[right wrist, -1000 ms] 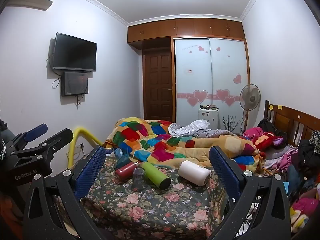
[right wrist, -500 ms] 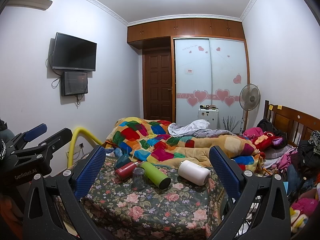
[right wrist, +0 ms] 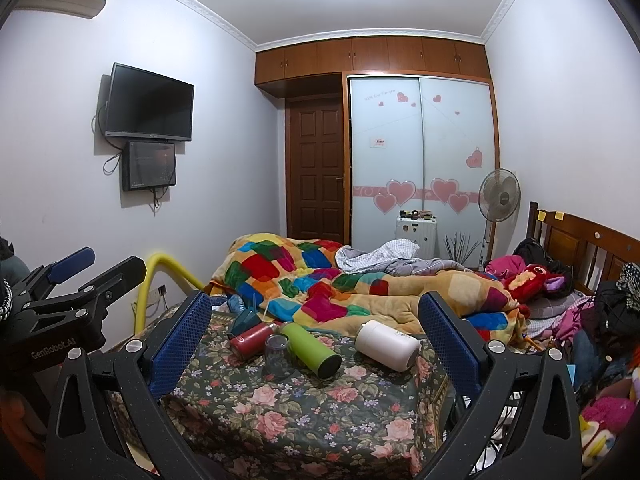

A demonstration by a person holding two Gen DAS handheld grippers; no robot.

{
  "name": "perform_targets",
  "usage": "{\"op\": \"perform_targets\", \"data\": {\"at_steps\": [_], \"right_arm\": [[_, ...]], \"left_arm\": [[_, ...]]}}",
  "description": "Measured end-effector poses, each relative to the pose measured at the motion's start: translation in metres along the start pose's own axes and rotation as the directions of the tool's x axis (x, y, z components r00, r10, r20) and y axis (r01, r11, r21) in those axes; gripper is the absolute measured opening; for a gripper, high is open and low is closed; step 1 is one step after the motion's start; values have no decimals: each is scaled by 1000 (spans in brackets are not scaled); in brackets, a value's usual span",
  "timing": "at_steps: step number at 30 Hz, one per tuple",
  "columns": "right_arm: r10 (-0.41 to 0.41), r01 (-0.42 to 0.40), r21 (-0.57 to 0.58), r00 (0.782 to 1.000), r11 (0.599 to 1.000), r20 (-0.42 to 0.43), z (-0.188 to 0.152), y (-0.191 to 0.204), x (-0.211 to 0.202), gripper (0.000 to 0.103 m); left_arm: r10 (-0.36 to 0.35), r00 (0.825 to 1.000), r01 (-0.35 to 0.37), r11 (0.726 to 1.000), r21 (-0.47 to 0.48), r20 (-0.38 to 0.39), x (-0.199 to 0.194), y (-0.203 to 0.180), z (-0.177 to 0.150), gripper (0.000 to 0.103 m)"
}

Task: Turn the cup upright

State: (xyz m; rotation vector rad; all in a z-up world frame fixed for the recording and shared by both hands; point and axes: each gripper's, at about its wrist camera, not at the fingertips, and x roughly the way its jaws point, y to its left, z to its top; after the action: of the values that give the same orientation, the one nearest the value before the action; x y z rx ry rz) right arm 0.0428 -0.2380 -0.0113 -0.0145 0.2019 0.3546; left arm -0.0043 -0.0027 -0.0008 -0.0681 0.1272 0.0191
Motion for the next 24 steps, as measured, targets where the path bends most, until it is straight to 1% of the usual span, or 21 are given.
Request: {"op": "perform_targets", "data": {"at_steps": [24], "right_arm": [[-1, 1, -5, 1000, 1000, -4, -1, 0, 1, 103]], "left_arm": [[8, 1000, -8, 1000, -4, -1, 4, 3, -5, 103]]}}
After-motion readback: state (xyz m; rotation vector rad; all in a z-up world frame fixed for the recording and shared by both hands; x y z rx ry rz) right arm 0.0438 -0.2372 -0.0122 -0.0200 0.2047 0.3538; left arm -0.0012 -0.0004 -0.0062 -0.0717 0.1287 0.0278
